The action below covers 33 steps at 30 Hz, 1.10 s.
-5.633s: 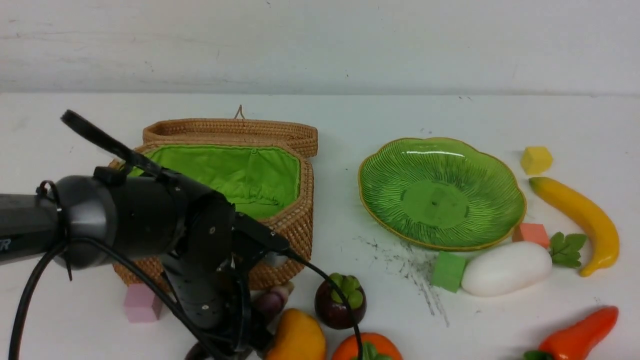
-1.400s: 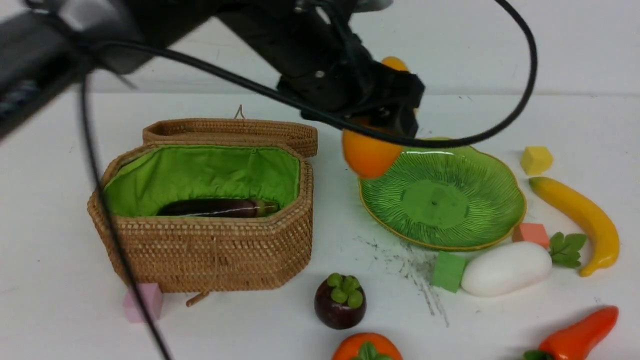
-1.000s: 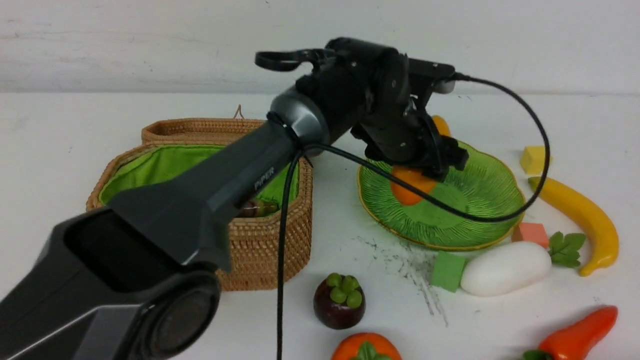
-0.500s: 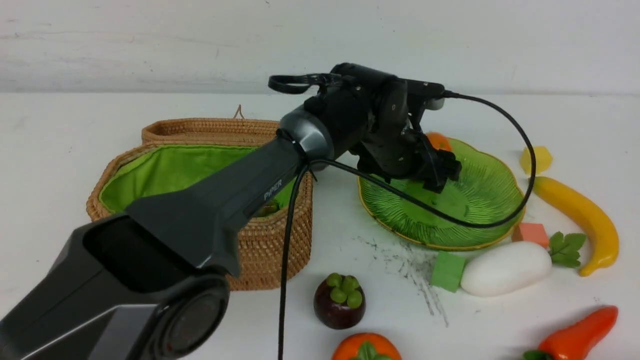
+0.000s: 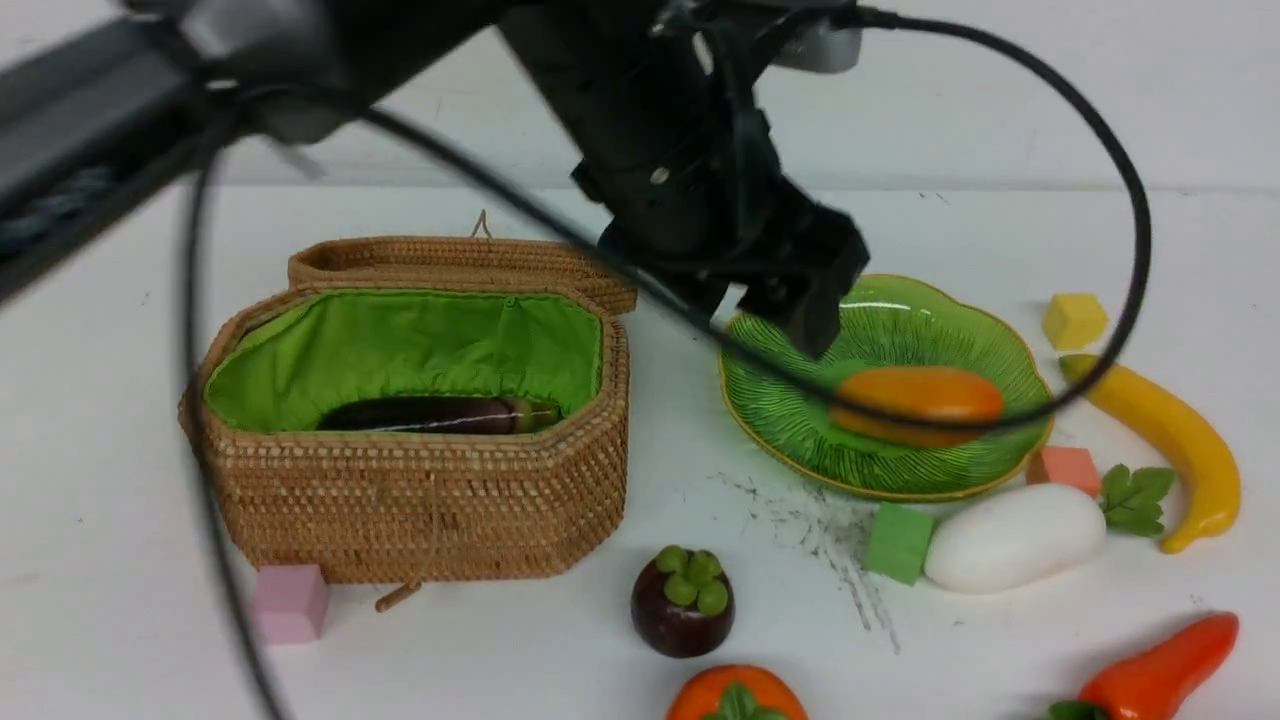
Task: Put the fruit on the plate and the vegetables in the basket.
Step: Grab a tomato with your left arm and place it on the plate on the right.
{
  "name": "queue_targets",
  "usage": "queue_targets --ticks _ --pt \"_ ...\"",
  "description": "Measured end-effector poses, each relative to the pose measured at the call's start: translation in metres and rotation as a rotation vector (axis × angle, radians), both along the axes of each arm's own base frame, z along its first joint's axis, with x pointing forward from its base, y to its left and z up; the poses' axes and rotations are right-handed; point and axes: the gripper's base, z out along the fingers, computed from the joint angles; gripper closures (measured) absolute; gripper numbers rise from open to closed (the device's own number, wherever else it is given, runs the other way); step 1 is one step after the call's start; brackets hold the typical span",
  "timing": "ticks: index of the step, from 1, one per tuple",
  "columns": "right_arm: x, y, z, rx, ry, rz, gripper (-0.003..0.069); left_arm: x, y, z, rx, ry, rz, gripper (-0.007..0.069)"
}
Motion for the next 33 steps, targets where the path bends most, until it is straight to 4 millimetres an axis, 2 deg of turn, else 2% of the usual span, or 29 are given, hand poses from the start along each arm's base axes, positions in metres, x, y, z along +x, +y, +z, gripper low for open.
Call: queue_targets --ticks 1,2,5,7,8,9,11,14,18,21,24,28,33 --pt "0.000 0.000 0.000 0.000 0.000 0.000 0.0421 -0.003 0.000 -0.001 -0.002 -0.001 -0.002 0.0046" --pt "0.000 0.000 0.000 0.000 0.000 0.000 0.0421 -0.024 -0.004 -0.016 0.008 0.005 -0.038 0.0046" --pt "0.000 0.000 0.000 0.000 0.000 0.000 0.0421 -0.055 -0.013 -0.048 0.056 0.086 -0.075 0.0040" --pt "0.000 0.000 0.000 0.000 0.000 0.000 0.0421 -0.073 -0.018 -0.082 0.130 0.185 -0.067 0.0037" --pt "0.000 0.000 0.000 0.000 0.000 0.000 0.0421 -0.078 -0.018 -0.100 0.163 0.227 -0.050 0.0037" --pt "0.000 0.000 0.000 0.000 0.000 0.000 0.0421 -0.080 -0.018 -0.107 0.173 0.240 -0.043 0.0037" --pt "0.000 0.000 0.000 0.000 0.000 0.000 0.0421 -0.083 -0.014 -0.136 0.190 0.279 0.000 0.0049" --pt "0.000 0.000 0.000 0.000 0.000 0.000 0.0421 -0.076 -0.005 -0.142 0.125 0.325 0.071 0.0074" --pt "0.000 0.000 0.000 0.000 0.000 0.000 0.0421 -0.060 0.015 -0.130 0.026 0.384 0.112 0.0092" --pt "0.000 0.000 0.000 0.000 0.000 0.000 0.0421 -0.046 0.032 -0.131 -0.032 0.445 0.125 0.0092" --pt "0.000 0.000 0.000 0.000 0.000 0.000 0.0421 -0.045 0.040 -0.148 -0.041 0.499 0.117 0.0081" --pt "0.000 0.000 0.000 0.000 0.000 0.000 0.0420 -0.045 0.035 -0.174 -0.052 0.546 0.110 0.0058" --pt "0.000 0.000 0.000 0.000 0.000 0.000 0.0417 -0.034 0.030 -0.194 -0.064 0.512 0.158 0.0039"
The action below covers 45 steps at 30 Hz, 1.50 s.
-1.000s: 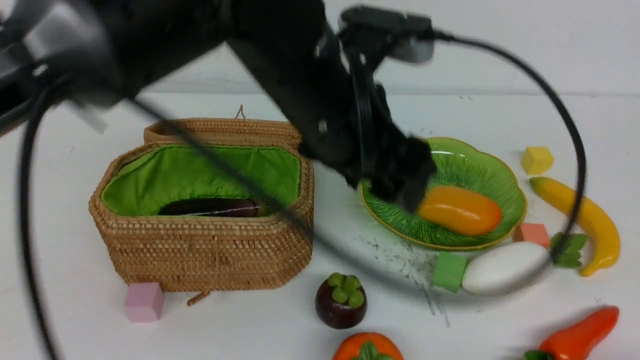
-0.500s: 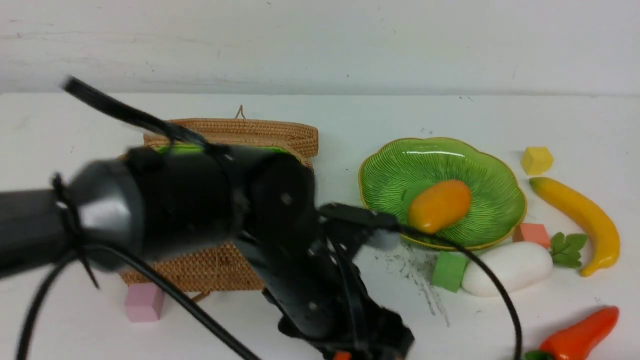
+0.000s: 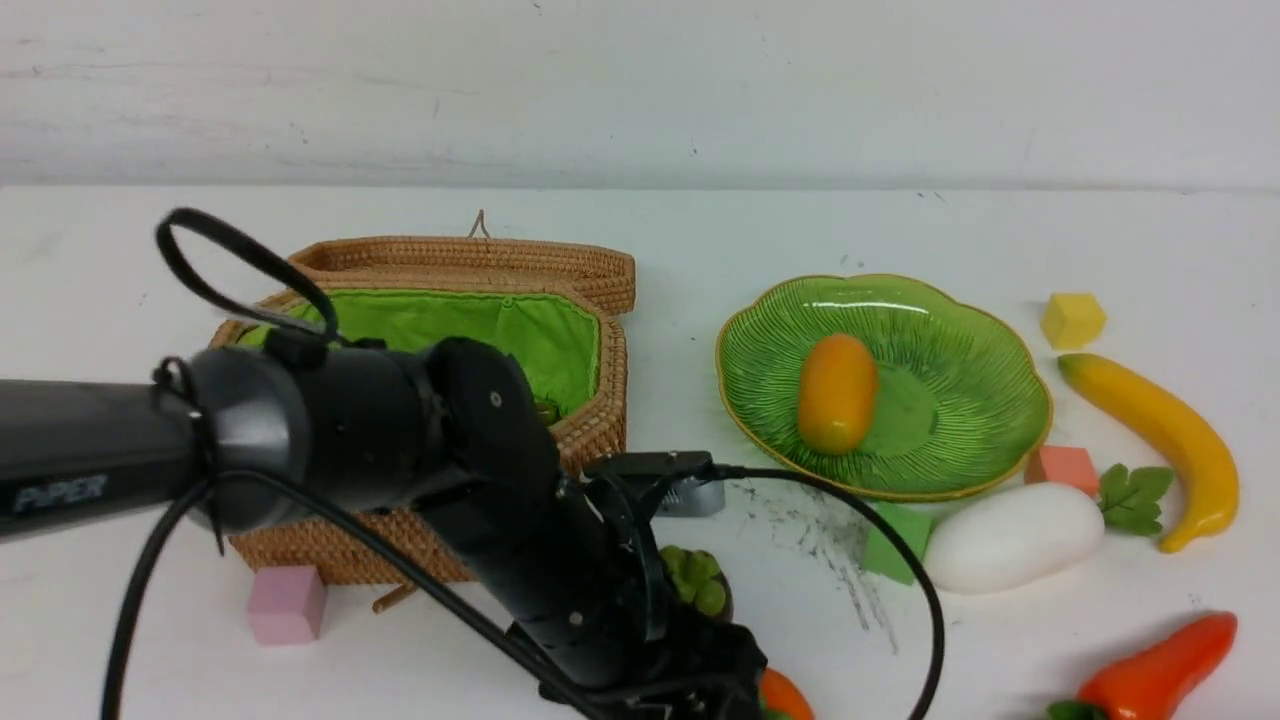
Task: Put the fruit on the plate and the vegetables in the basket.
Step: Grab a tomato with your left arm and place it on the plate on the right.
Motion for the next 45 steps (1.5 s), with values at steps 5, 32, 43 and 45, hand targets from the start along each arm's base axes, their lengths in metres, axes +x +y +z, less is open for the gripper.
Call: queue_targets --ticks 5,32,43,45 --pt "0.000 0.000 0.000 0.000 0.000 0.000 0.0417 0.004 -0.005 -0.014 -0.013 0.046 0.042 0.0036" --pt "0.000 0.000 0.000 -0.001 0.000 0.000 0.0417 0.006 -0.025 0.072 -0.205 -0.014 -0.250 0.0186" --pt "0.000 0.000 0.000 -0.001 0.000 0.000 0.0416 0.145 -0.060 0.109 -0.239 -0.390 0.116 0.0186" --pt "0.000 0.000 0.000 -0.001 0.000 0.000 0.0416 0.165 -0.067 0.095 -0.207 -0.399 0.164 0.0186"
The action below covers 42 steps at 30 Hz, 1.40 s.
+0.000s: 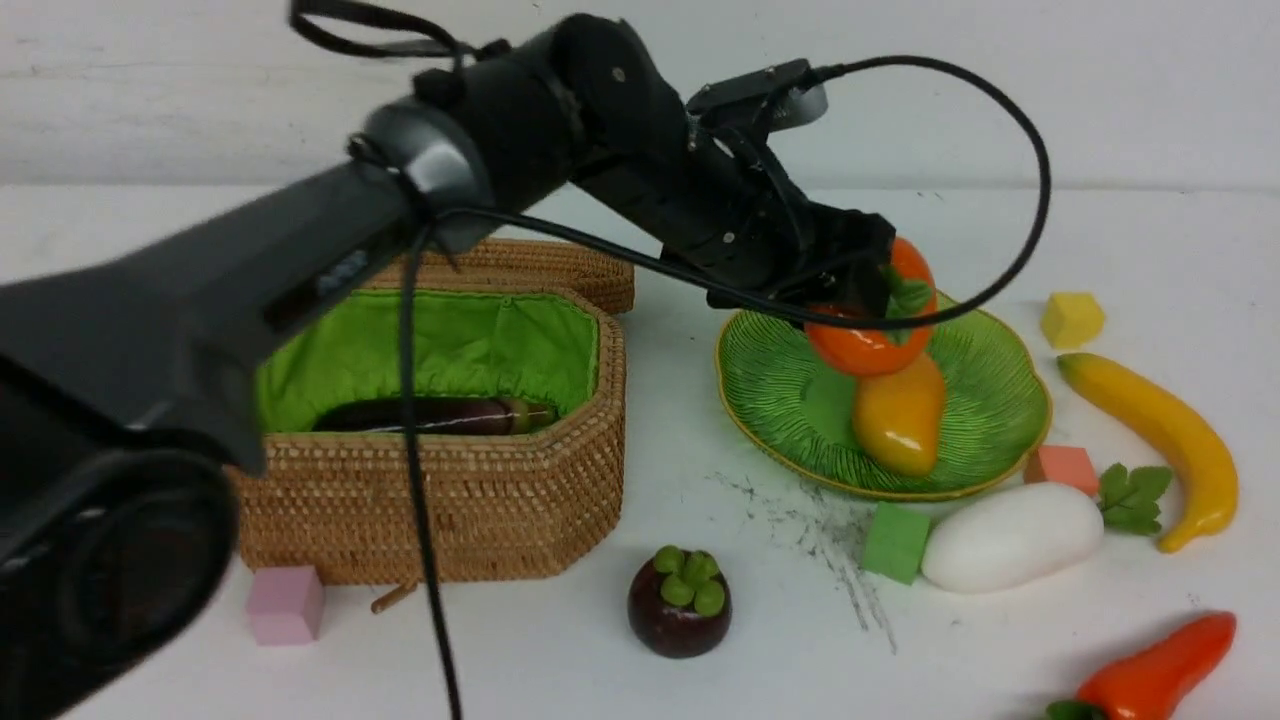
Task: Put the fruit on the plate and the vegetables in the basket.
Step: Grab a tomato with your left arm and place it on the plate on the right, then grab a mangosteen with your left arm and put it on the plate on the right
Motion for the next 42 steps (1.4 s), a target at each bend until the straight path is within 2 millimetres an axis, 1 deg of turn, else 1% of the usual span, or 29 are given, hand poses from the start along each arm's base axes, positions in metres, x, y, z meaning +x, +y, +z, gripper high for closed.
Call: queue_targets --ticks 1,2,5,8,11,14,19,20,23,26,29,30,31,32,34,36,37,38,39,41,42 --pt "0.000 0.000 0.000 0.000 0.000 0.000 0.0416 0.010 -0.002 -0.005 0.015 -0.007 0.043 0.0186" --pt "0.000 0.000 0.000 0.000 0.000 0.000 0.0416 0.018 -0.004 -0.016 0.035 0.005 0.070 0.0186" --pt "0.000 0.000 0.000 0.000 0.000 0.000 0.0416 0.035 -0.005 -0.035 0.083 0.023 0.173 0.0186" --pt "0.000 0.000 0.000 0.000 0.000 0.000 0.0416 0.041 -0.003 -0.048 0.107 0.050 0.227 0.0186" --pt "0.000 0.000 0.000 0.000 0.000 0.000 0.0416 0.041 -0.003 -0.053 0.120 0.078 0.227 0.0186" --pt "0.000 0.000 0.000 0.000 0.000 0.000 0.0416 0.040 -0.003 -0.052 0.113 0.087 0.227 0.0177" --pt "0.000 0.000 0.000 0.000 0.000 0.000 0.0416 0.038 -0.003 -0.047 0.110 0.096 0.222 0.0111" --pt "0.000 0.000 0.000 0.000 0.000 0.000 0.0416 0.036 -0.002 -0.042 0.107 0.094 0.221 0.0091" --pt "0.000 0.000 0.000 0.000 0.000 0.000 0.0416 0.034 -0.001 -0.036 0.108 0.094 0.218 0.0071" --pt "0.000 0.000 0.000 0.000 0.000 0.000 0.0416 0.026 0.003 -0.017 0.121 0.093 0.194 0.0060" --pt "0.000 0.000 0.000 0.000 0.000 0.000 0.0416 0.009 0.012 0.014 0.178 0.076 0.099 0.0060" --pt "0.000 0.000 0.000 0.000 0.000 0.000 0.0416 -0.005 0.018 0.035 0.205 0.067 0.039 0.0060" --pt "0.000 0.000 0.000 0.000 0.000 0.000 0.0416 -0.011 0.021 0.043 0.214 0.059 0.004 0.0060" --pt "0.000 0.000 0.000 0.000 0.000 0.000 0.0416 -0.026 0.026 0.063 0.212 0.033 -0.042 0.0060" --pt "0.000 0.000 0.000 0.000 0.000 0.000 0.0416 -0.052 0.036 0.088 0.218 0.007 -0.092 0.0060" --pt "0.000 0.000 0.000 0.000 0.000 0.000 0.0416 -0.084 0.044 0.099 0.243 0.014 -0.144 0.0060" --pt "0.000 0.000 0.000 0.000 0.000 0.000 0.0416 -0.089 0.047 0.104 0.241 0.005 -0.147 0.0060" --pt "0.000 0.000 0.000 0.000 0.000 0.000 0.0416 -0.107 0.050 0.100 0.270 0.033 -0.166 0.0060" --pt "0.000 0.000 0.000 0.000 0.000 0.000 0.0416 -0.120 0.052 0.096 0.295 0.050 -0.173 0.0060" --pt "0.000 0.000 0.000 0.000 0.000 0.000 0.0416 -0.141 0.054 0.078 0.365 0.091 -0.177 0.0060" --pt "0.000 0.000 0.000 0.000 0.000 0.000 0.0416 -0.147 0.053 0.068 0.400 0.103 -0.177 0.0060"
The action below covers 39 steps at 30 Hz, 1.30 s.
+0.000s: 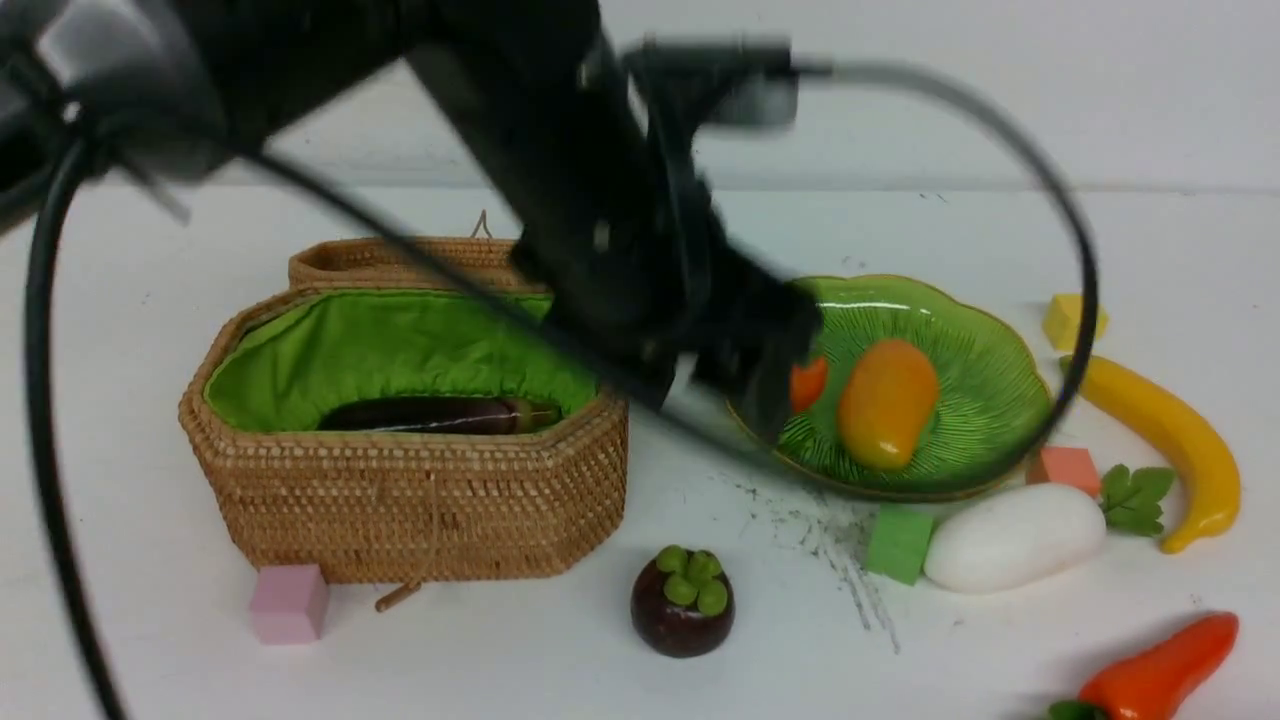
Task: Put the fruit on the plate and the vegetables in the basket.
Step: Grab a mangosteen with your left arm and put it on the plate on the right
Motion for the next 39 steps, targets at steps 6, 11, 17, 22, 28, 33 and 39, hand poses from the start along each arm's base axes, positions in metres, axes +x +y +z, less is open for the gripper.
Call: queue_targets --ticks 6,11,17,22,28,33,39 --pt "0.000 0.000 0.000 0.000 0.000 0.000 0.0414 -0.012 -0.021 -0.079 0.173 -0.016 0.079 0.0060" --pt "0.000 0.000 0.000 0.000 0.000 0.000 0.0414 0.003 -0.034 -0.110 0.200 -0.020 0.154 0.0060" --pt "0.000 0.000 0.000 0.000 0.000 0.000 0.0414 0.019 -0.044 -0.123 0.224 -0.052 0.181 0.0060" --pt "0.000 0.000 0.000 0.000 0.000 0.000 0.0414 0.025 -0.047 -0.135 0.249 -0.044 0.215 0.0060" --pt "0.000 0.000 0.000 0.000 0.000 0.000 0.0414 0.026 -0.051 -0.150 0.262 -0.007 0.204 0.0063" --pt "0.000 0.000 0.000 0.000 0.000 0.000 0.0414 0.024 -0.052 -0.149 0.257 0.008 0.186 0.0106" --pt "0.000 0.000 0.000 0.000 0.000 0.000 0.0414 0.019 -0.059 -0.140 0.222 0.084 0.136 0.0106"
